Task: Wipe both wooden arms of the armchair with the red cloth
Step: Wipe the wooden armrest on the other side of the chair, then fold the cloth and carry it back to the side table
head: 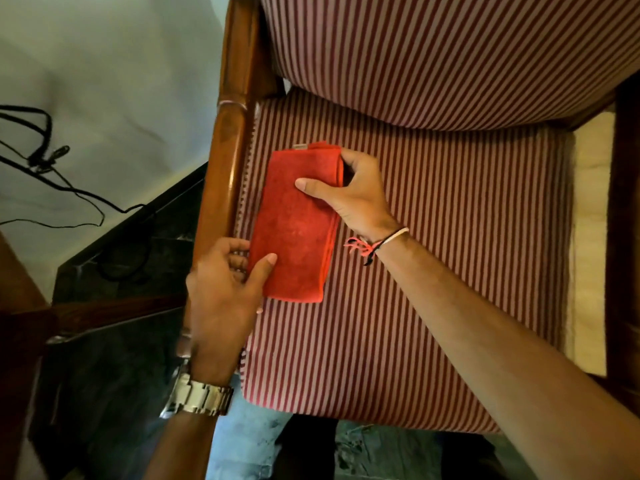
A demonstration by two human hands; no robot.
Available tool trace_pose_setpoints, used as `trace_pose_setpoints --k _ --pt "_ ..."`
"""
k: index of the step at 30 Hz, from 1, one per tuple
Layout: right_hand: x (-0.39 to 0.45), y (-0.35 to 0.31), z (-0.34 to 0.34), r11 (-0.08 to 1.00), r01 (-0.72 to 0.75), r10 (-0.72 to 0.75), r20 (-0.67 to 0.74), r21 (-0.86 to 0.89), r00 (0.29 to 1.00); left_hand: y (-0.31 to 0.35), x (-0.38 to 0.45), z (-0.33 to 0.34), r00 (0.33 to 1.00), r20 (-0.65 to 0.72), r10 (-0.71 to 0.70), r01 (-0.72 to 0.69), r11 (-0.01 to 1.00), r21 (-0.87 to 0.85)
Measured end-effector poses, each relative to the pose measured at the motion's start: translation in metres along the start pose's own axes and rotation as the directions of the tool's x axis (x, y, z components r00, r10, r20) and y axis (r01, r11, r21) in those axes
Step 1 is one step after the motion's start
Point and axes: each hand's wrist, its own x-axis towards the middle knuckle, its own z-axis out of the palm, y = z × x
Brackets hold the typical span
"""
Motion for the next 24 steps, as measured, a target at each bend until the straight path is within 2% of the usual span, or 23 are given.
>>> trace_pose_setpoints --k 6,13,19,24 --pt "-0.028 -0.001 -0.100 1.000 0.022 -0.020 -0.073 0.019 0.997 0.046 -0.045 0.066 0.998 0.050 0.043 -0.041 0.998 -0.040" --pt "-0.075 -0.013 -0.268 0.996 0.077 -0.083 -0.163 -0.044 0.983 0.123 -0.127 0.185 0.983 0.123 0.137 -0.126 0.988 -0.094" --pt "-0.116 -0.006 -0.411 0.997 0.046 -0.057 -0.214 -0.057 0.975 0.187 -0.197 0.287 0.967 0.192 0.170 -0.144 0.979 -0.141" --pt "-0.135 0.003 -0.502 1.000 0.016 -0.021 -0.214 -0.025 0.977 0.227 -0.243 0.357 0.951 0.253 0.179 -0.146 0.979 -0.143"
